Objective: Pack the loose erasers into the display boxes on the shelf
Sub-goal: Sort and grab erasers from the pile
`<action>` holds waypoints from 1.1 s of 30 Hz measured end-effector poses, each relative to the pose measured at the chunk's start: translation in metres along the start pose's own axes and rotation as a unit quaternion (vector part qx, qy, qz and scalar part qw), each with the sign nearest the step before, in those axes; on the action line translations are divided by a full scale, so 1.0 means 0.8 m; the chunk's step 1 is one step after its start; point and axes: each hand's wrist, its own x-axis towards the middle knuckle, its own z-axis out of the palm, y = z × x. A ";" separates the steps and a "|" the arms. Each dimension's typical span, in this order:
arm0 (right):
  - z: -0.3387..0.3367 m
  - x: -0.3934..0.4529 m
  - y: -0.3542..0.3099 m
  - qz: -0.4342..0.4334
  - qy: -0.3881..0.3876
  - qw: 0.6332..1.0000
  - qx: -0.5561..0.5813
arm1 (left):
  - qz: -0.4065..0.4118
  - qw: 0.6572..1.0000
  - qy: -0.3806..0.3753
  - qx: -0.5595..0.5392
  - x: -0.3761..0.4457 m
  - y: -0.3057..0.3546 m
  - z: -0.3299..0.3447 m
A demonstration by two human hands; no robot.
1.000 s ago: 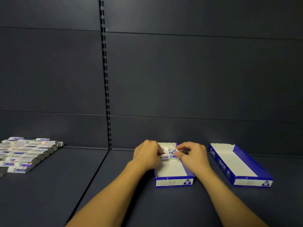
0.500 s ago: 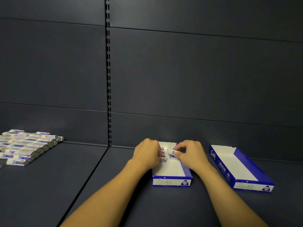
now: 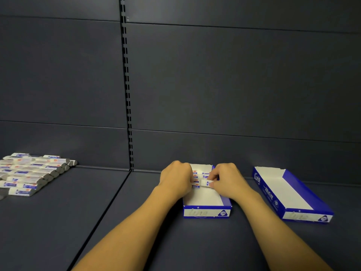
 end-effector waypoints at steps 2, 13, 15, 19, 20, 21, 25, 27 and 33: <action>0.002 0.000 -0.001 0.000 -0.006 1.000 -0.013 | -0.002 1.000 0.000 -0.006 -0.001 0.000 0.000; -0.001 -0.005 -0.013 -0.049 -0.016 0.992 -0.114 | -0.008 0.999 0.005 -0.031 -0.005 0.001 -0.002; -0.001 -0.005 -0.016 -0.047 -0.014 0.991 -0.126 | -0.009 0.999 0.005 -0.034 -0.005 0.001 -0.002; 0.002 -0.004 -0.017 -0.050 -0.012 0.989 -0.140 | -0.007 0.999 0.006 -0.035 -0.005 0.000 0.000; 0.002 -0.005 -0.017 -0.051 -0.011 0.988 -0.143 | -0.007 0.999 0.006 -0.033 -0.004 0.000 0.001; 0.002 -0.006 -0.017 -0.055 -0.007 0.988 -0.146 | -0.008 0.999 0.007 -0.030 -0.004 0.001 0.001; 0.001 -0.010 -0.018 -0.051 0.008 0.989 -0.140 | -0.001 1.000 0.026 -0.007 -0.002 0.004 0.004; 0.001 -0.010 -0.019 -0.047 0.013 0.990 -0.134 | 0.000 1.000 0.031 0.001 -0.002 0.007 0.004; -0.006 -0.014 -0.023 -0.048 0.001 0.992 -0.114 | -0.013 0.999 -0.008 -0.047 -0.007 0.009 -0.011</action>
